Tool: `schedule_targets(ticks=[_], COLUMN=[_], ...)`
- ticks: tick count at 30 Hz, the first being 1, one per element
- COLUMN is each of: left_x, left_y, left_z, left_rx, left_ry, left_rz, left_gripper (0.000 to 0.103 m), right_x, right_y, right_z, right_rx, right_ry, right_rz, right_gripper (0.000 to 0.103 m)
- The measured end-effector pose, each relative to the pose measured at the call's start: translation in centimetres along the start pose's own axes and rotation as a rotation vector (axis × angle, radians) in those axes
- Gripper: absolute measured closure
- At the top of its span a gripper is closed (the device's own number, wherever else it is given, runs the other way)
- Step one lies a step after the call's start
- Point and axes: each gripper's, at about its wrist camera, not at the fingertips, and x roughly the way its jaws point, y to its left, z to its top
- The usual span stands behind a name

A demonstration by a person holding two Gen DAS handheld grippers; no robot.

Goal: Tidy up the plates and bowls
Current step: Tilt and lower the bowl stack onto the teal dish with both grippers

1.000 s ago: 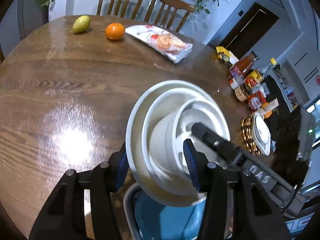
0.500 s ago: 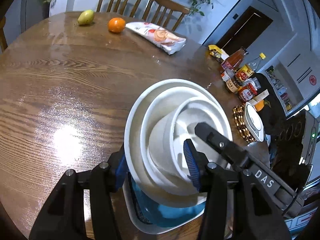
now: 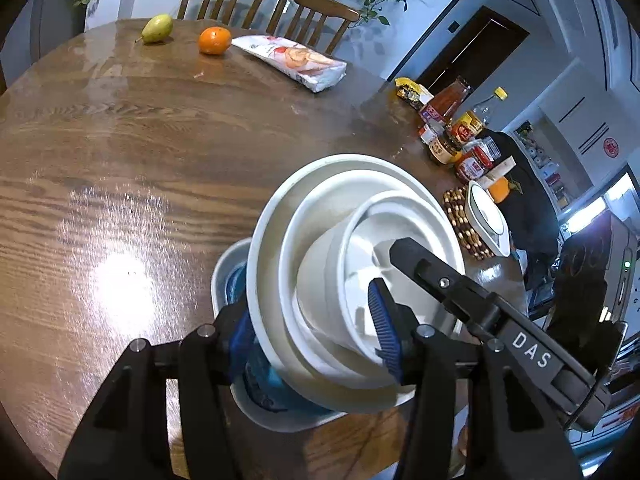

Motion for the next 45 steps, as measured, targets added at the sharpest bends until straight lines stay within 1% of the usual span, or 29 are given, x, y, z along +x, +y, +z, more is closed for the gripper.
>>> schedule_targets(ticks=[7,11,16,26,37,45], left_x=[0.3,0.6,0.7,1.3,1.2,2.0], left_y=[0.2,0.5,0.9,1.4,1.2,1.1], left_z=[-1.4,-1.5,-1.9,-2.1,-1.9,-1.7], left_rx=[0.0,-0.015,-0.027,-0.046,-0.05,-0.05], left_ry=[0.021,0.039,0.042,0.072,0.059,0.083], left_rz=[-0.002,-0.003,-0.004,-0.032,-0.048,-0.05], left_gripper=[0.051,0.05,0.05,0.048,0.047,0.047], right_x=[0.3,0.4,0.6,1.4,1.0,1.2], right_y=[-0.8,-0.3,-0.3,-0.6,-0.7,-1.0], right_z=[-1.0,-1.3,-1.6,-1.9,-1.8,-1.7], right_rx=[0.024,0.008,0.003,0.008,0.016,0.023], right_ry=[0.016,0.015,0.026,0.053,0.035,0.042], right_rz=[-0.008,-0.038,-0.044,-0.074,-0.082,-0.094], right_gripper=[0.056,0.056,0.056,0.056,0.056,0.055])
